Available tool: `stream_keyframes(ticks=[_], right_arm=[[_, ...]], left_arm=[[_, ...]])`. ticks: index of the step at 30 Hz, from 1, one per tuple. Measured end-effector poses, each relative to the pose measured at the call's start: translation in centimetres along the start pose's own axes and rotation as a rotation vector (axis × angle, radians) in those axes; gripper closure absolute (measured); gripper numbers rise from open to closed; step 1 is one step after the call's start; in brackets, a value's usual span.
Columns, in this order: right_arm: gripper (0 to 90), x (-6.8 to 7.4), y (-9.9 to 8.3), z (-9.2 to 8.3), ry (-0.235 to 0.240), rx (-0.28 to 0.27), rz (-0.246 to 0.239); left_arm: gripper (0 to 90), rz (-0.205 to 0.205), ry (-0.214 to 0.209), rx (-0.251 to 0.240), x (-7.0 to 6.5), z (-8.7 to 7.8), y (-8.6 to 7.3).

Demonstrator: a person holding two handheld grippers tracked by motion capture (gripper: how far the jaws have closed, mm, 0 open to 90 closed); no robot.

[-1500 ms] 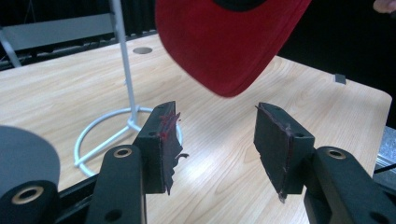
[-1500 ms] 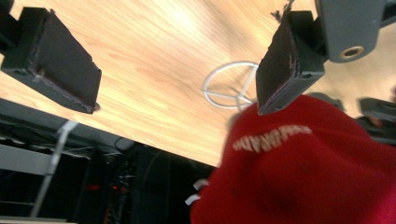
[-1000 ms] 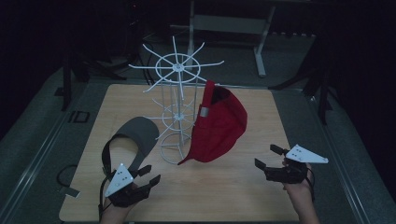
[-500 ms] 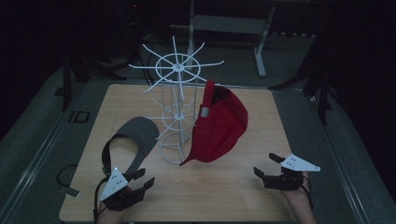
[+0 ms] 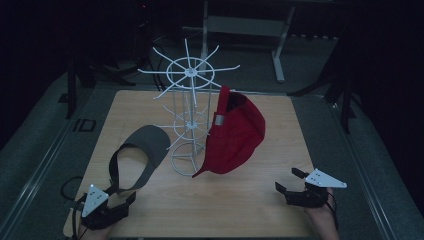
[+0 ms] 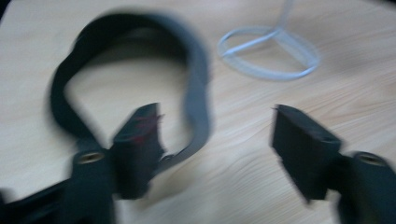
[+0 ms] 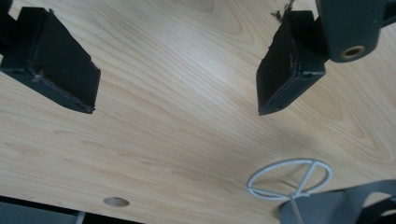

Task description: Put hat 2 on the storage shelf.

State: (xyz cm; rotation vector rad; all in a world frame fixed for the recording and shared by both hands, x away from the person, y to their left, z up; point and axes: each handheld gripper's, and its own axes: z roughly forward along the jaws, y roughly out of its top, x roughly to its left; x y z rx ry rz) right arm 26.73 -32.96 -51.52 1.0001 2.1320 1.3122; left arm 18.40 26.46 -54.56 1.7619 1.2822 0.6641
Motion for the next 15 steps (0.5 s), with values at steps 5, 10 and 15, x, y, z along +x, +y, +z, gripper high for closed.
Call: stream_keyframes(ticks=[5, 10, 15], right_arm=[[13.6, -0.1, -0.7, 0.1, -0.011, 0.011, 0.003], [13.6, -0.1, -1.0, 0.0, -0.015, 0.009, -0.008], [13.6, -0.2, -1.2, 0.1, -0.017, 0.009, -0.009]], left_arm=[[17.3, -0.038, 0.065, 0.086, 1.9, 0.8, -1.0], [17.3, -0.042, 0.067, 0.114, 3.3, 1.5, -0.6], [17.3, -0.017, 0.064, 0.144, 4.2, 3.0, -0.4]])
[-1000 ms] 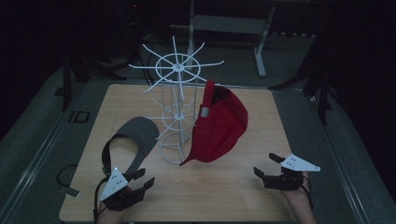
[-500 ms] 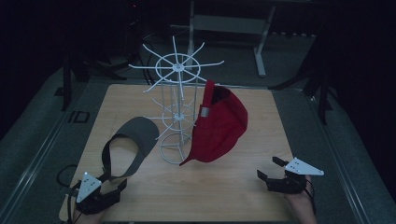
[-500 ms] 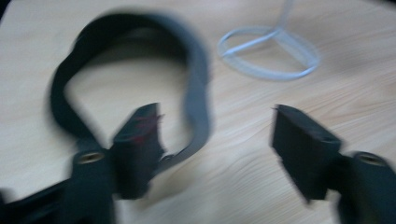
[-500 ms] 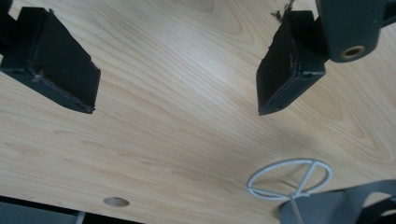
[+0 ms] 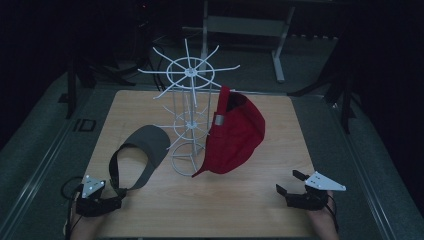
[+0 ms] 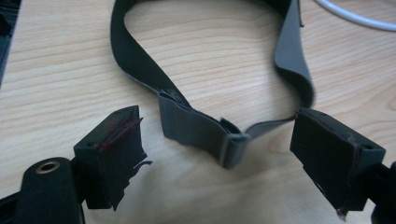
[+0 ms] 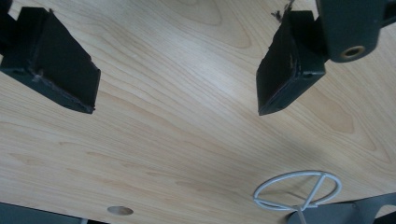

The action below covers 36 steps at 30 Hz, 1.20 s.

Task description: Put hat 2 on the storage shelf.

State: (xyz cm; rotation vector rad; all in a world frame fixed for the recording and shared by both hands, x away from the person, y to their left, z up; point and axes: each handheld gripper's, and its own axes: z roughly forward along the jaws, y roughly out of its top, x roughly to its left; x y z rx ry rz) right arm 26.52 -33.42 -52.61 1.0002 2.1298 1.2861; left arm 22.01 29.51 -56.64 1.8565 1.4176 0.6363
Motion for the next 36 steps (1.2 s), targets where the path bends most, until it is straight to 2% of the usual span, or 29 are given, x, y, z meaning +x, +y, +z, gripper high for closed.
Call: stream_keyframes(ticks=[3, 4, 6, 11, 15, 17, 18, 20, 22, 24, 28, 33, 36], right_arm=[[13.6, -0.1, -0.1, 0.0, -0.006, 0.003, -0.002], [13.6, -0.2, -0.2, -0.1, -0.005, 0.006, 0.003], [13.7, -0.3, -0.2, -0.1, -0.006, 0.010, 0.004], [13.6, -0.4, -0.5, 0.0, -0.007, 0.022, 0.005], [13.6, -0.4, -0.6, 0.0, -0.006, 0.017, 0.010], [13.6, -0.4, -0.6, 0.0, -0.006, 0.020, 0.010], [13.6, -0.4, -0.6, 0.0, -0.005, 0.022, 0.007], [13.7, -0.3, -0.6, 0.0, -0.002, 0.020, 0.008], [13.7, -0.4, -0.6, -0.1, -0.004, 0.017, 0.012], [13.7, -0.5, -0.6, -0.1, -0.003, 0.015, 0.017], [13.8, -0.5, -0.3, -0.3, -0.006, 0.005, 0.019], [13.9, -0.5, 0.0, -0.3, 0.002, -0.006, 0.027], [13.9, -0.4, 0.3, -0.4, 0.003, -0.019, 0.027]], left_arm=[[17.4, 0.009, -0.032, 0.004, 0.5, 0.5, 0.5], [18.0, 0.030, -0.036, 0.015, 0.6, 0.7, 0.7], [18.0, 0.041, -0.039, 0.025, 0.7, 0.9, 0.8], [25.6, 0.018, -0.061, 0.053, 1.3, 1.8, 1.1], [49.4, 0.022, -0.094, 0.038, 1.8, 1.8, 1.2], [63.0, 0.033, -0.096, 0.030, 1.9, 1.9, 1.2], [71.9, 0.032, -0.116, 0.032, 2.0, 1.9, 1.2], [81.2, 0.086, -0.130, 0.027, 1.9, 1.9, 1.3], [83.6, 0.124, -0.127, 0.025, 1.6, 1.9, 1.4], [84.1, 0.167, -0.136, -0.010, 1.4, 1.6, 1.6], [84.5, 0.211, -0.171, -0.100, 1.1, 0.3, 2.4], [84.6, 0.310, -0.191, -0.202, 0.5, -1.8, 4.1], [84.6, 0.340, -0.198, -0.248, 0.4, -2.7, 5.2]])
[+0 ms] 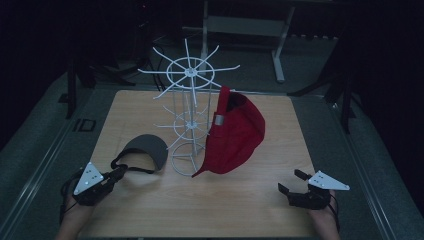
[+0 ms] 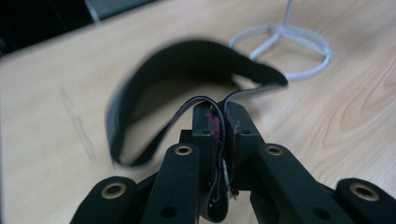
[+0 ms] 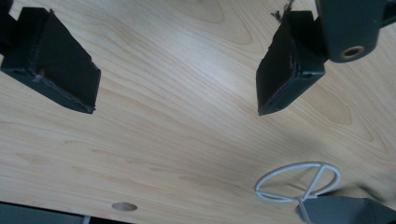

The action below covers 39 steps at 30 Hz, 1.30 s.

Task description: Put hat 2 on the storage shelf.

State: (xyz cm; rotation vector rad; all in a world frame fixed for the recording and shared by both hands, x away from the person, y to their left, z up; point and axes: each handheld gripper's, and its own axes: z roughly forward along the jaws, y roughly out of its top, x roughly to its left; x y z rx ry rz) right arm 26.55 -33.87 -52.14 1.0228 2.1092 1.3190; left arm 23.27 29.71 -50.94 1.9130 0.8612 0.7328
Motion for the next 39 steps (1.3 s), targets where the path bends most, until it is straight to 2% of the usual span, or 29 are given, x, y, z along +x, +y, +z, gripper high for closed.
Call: stream_keyframes(ticks=[4, 10, 15, 16, 20, 24, 30, 34, 39], right_arm=[[14.0, 0.0, 0.1, -0.1, 0.003, -0.013, 0.010], [14.0, -0.1, -0.3, -0.2, 0.004, -0.014, 0.024], [14.0, -0.2, -0.5, -0.2, -0.004, -0.021, 0.027], [14.0, -0.3, -0.6, -0.2, -0.011, -0.023, 0.026], [14.1, -0.8, -1.2, 0.0, -0.056, -0.017, 0.032], [14.1, -1.6, -2.3, 0.2, -0.080, -0.003, 0.080], [14.1, -2.0, -2.8, 0.1, -0.104, 0.012, 0.091], [14.1, -1.9, -2.8, 0.2, -0.097, 0.009, 0.072], [14.1, -1.9, -2.9, 0.2, -0.097, 0.012, 0.077]], left_arm=[[84.6, 0.041, -0.003, -0.048, 0.3, -0.9, 2.0], [84.6, 0.071, -0.044, -0.109, 0.4, -2.2, 4.6], [84.6, 0.100, -0.077, -0.184, 0.6, -3.9, 7.0], [84.6, 0.105, -0.085, -0.206, 0.7, -4.2, 7.4], [84.6, 0.125, -0.080, -0.235, 0.9, -5.3, 8.9], [84.6, 0.158, -0.106, -0.268, 0.6, -6.5, 10.4], [84.5, 0.192, -0.155, -0.341, 0.1, -8.0, 12.5], [84.5, 0.238, -0.168, -0.363, -0.2, -8.2, 14.6], [84.5, 0.276, -0.182, -0.399, -0.1, -8.6, 18.4]])
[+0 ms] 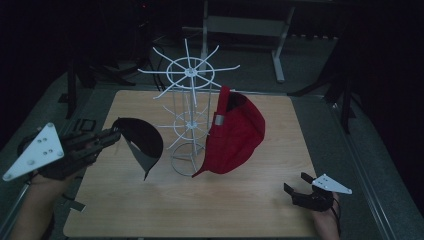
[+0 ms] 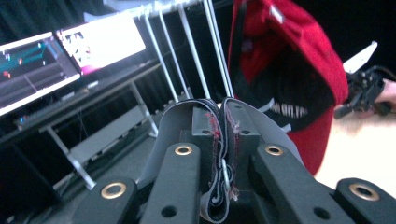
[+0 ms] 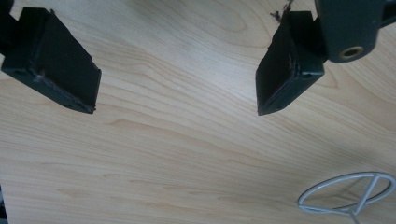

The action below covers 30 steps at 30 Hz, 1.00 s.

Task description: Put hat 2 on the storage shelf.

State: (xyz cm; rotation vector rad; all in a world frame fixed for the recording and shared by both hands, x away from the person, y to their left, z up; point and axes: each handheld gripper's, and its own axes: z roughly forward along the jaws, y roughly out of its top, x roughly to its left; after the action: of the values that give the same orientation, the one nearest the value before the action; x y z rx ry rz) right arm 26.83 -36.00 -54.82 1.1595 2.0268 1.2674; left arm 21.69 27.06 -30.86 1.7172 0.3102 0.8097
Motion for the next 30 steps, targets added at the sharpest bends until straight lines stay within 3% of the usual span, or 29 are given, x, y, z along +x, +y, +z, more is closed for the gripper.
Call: stream_keyframes(ticks=[5, 12, 20, 25, 30], right_arm=[[14.1, 0.0, 0.1, 0.0, -0.008, 0.002, -0.010], [14.1, 0.3, 0.2, 0.0, -0.004, 0.012, -0.019], [14.1, 0.4, 0.2, 0.0, 0.006, 0.019, -0.022], [14.0, 0.4, 0.2, -0.1, 0.007, 0.017, -0.025], [14.1, 0.4, 0.2, 0.0, 0.009, 0.022, -0.025]], left_arm=[[84.5, 0.022, -0.011, -0.021, 0.9, 0.7, 3.0], [84.5, 0.068, -0.031, -0.042, 0.7, 1.3, 6.3], [84.5, 0.095, -0.076, -0.049, 1.3, 2.8, 7.5], [84.4, 0.072, -0.066, -0.005, 1.9, 4.7, 7.9], [84.4, 0.045, -0.090, -0.022, 1.8, 6.2, 8.4]])
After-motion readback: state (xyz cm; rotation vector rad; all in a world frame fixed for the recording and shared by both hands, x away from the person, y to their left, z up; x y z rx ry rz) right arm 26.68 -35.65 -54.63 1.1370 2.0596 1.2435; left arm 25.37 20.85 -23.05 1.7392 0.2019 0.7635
